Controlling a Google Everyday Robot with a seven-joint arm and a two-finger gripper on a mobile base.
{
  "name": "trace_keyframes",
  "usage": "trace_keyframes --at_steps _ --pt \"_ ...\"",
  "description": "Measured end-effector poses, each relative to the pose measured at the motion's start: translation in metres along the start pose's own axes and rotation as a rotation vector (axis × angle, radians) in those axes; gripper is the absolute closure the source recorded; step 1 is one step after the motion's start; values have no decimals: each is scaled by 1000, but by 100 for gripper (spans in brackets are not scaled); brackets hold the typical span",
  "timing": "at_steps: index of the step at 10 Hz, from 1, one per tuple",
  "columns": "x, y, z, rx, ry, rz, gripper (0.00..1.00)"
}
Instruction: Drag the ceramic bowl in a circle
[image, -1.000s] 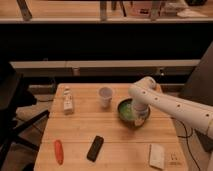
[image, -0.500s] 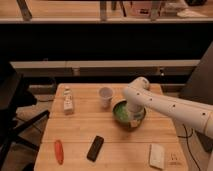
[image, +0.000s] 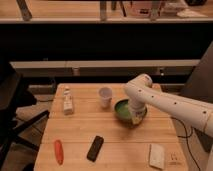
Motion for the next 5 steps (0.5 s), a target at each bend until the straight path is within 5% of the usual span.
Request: trace_keyframes --at_steps 5 --pt "-10 -1 -6 3 -4 21 100"
